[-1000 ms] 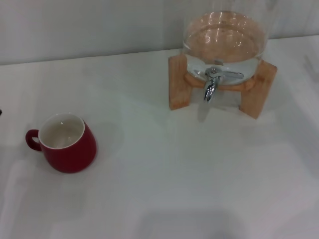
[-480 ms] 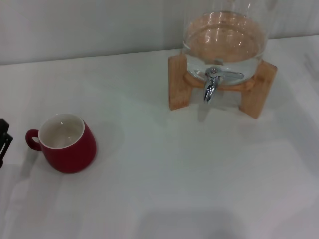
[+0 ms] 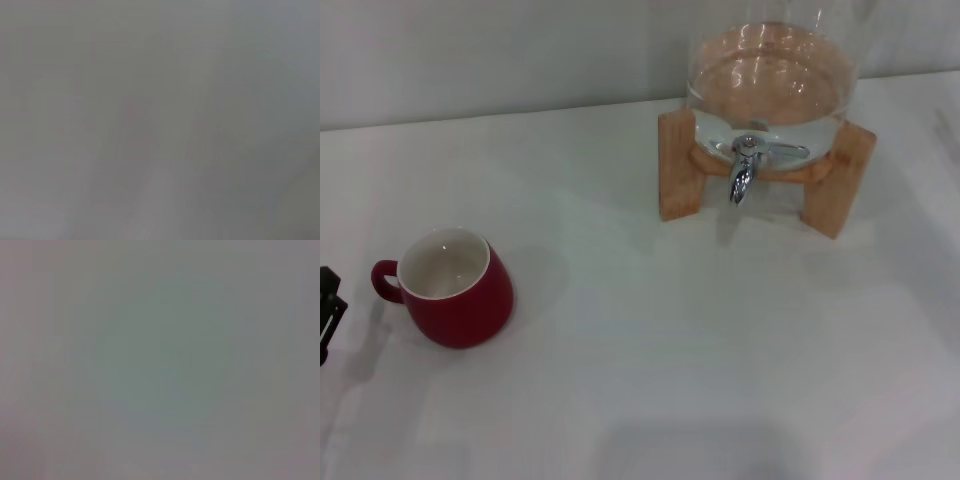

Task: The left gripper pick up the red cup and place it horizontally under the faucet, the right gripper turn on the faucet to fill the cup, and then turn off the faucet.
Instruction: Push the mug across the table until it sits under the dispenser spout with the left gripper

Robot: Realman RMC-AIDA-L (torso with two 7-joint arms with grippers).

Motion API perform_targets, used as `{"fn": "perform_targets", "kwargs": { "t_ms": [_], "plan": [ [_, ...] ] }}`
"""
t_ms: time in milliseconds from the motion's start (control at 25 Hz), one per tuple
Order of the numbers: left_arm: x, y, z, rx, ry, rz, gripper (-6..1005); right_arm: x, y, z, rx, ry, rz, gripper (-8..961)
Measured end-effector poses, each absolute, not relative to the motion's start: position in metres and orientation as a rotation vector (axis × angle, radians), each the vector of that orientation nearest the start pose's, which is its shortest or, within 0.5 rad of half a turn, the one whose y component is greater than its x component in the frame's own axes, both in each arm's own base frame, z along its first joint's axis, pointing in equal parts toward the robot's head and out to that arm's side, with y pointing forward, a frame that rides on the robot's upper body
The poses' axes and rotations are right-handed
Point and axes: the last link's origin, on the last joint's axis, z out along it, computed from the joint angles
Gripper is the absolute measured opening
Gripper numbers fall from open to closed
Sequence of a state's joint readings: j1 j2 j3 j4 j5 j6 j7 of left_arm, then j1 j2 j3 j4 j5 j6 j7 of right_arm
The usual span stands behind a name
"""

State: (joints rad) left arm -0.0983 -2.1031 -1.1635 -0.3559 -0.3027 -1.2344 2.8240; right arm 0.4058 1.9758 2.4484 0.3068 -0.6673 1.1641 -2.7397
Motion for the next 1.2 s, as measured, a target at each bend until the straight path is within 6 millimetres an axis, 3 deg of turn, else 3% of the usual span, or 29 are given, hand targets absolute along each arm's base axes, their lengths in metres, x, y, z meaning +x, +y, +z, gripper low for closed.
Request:
{"fn": "perform_targets", "kwargs": {
  "t_ms": [440,1200],
  "plan": [
    [-0.359,0.242,-0.034,-1.629,-0.731,-0.748,863,0.367,0.346,0.131,-1.382,0.354,0.673,674],
    [-0.355,0.260,-0.046,-1.725,-0.741,-0.687,857,0.363,0.344,0.129,-1.376,0.340,0.701,674]
  ]
}}
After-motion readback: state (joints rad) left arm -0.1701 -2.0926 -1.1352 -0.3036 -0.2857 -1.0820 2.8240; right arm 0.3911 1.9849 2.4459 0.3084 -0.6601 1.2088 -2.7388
